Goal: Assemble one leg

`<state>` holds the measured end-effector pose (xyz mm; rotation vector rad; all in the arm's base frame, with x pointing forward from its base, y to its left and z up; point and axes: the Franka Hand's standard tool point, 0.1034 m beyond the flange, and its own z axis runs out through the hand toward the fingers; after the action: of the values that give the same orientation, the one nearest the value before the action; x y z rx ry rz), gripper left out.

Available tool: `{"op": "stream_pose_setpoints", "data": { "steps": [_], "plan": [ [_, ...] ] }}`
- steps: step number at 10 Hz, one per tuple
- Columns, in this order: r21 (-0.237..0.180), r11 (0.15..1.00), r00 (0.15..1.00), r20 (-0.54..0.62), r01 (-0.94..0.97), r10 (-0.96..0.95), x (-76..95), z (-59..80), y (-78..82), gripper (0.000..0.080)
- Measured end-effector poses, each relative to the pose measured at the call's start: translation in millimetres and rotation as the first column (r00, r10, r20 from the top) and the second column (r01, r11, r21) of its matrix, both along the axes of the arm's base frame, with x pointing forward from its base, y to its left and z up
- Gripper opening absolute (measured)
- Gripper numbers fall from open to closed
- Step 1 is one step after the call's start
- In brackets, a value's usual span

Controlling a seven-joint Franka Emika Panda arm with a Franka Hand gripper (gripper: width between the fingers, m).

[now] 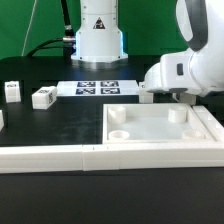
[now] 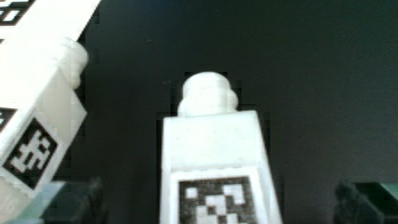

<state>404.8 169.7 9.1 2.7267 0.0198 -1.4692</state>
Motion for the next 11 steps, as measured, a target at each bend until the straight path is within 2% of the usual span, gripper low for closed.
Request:
{"op": "stream_pose_setpoints", "data": {
  "steps": [2, 4, 5, 6, 11],
  "plan": [
    [0.000, 1.000, 1.000, -0.002, 0.000, 0.000, -0.9, -0.4, -0.2, 0.0648],
    [0.000, 1.000, 1.000, -0.002, 0.000, 0.000, -1.0, -0.5, -0.2, 0.0410],
    [0.000, 1.000, 1.000, -0.002, 0.000, 0.000, -1.0, -0.5, -0.2, 0.0410],
    [0.000, 1.000, 1.000, -0.002, 0.000, 0.000, -1.0, -0.5, -0.2, 0.0285],
    [0.000, 1.000, 1.000, -0.002, 0.000, 0.000, -1.0, -0.5, -0.2, 0.0286]
  ]
}}
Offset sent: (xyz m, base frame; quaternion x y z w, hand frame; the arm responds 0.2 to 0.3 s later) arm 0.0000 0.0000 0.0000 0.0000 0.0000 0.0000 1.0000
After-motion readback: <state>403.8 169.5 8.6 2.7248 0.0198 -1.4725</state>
